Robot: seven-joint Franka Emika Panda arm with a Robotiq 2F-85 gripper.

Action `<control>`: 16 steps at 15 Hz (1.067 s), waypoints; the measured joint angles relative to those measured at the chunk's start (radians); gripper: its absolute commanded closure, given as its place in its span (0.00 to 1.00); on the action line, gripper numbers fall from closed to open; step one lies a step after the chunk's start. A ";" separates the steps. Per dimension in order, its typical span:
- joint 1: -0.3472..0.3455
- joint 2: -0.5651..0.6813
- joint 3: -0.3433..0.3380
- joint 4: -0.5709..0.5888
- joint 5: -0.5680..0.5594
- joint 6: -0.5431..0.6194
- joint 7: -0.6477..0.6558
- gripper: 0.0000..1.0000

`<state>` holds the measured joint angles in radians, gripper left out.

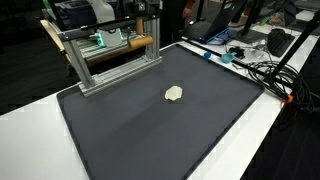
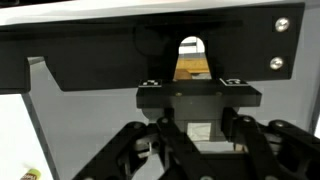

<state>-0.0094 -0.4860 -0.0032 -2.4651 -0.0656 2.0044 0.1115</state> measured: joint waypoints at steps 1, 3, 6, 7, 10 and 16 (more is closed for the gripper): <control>0.001 -0.006 0.000 -0.004 0.001 -0.017 -0.005 0.79; 0.008 -0.019 0.000 -0.022 0.008 -0.033 -0.026 0.79; 0.019 -0.027 0.000 -0.053 0.020 -0.036 -0.057 0.27; 0.018 -0.027 -0.003 -0.060 0.022 -0.036 -0.067 0.21; 0.018 -0.031 -0.007 -0.078 0.042 -0.036 -0.070 0.01; -0.001 -0.110 -0.021 -0.116 0.058 -0.036 -0.076 0.00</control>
<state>-0.0104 -0.5963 -0.0242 -2.5811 -0.0076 1.9686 0.0357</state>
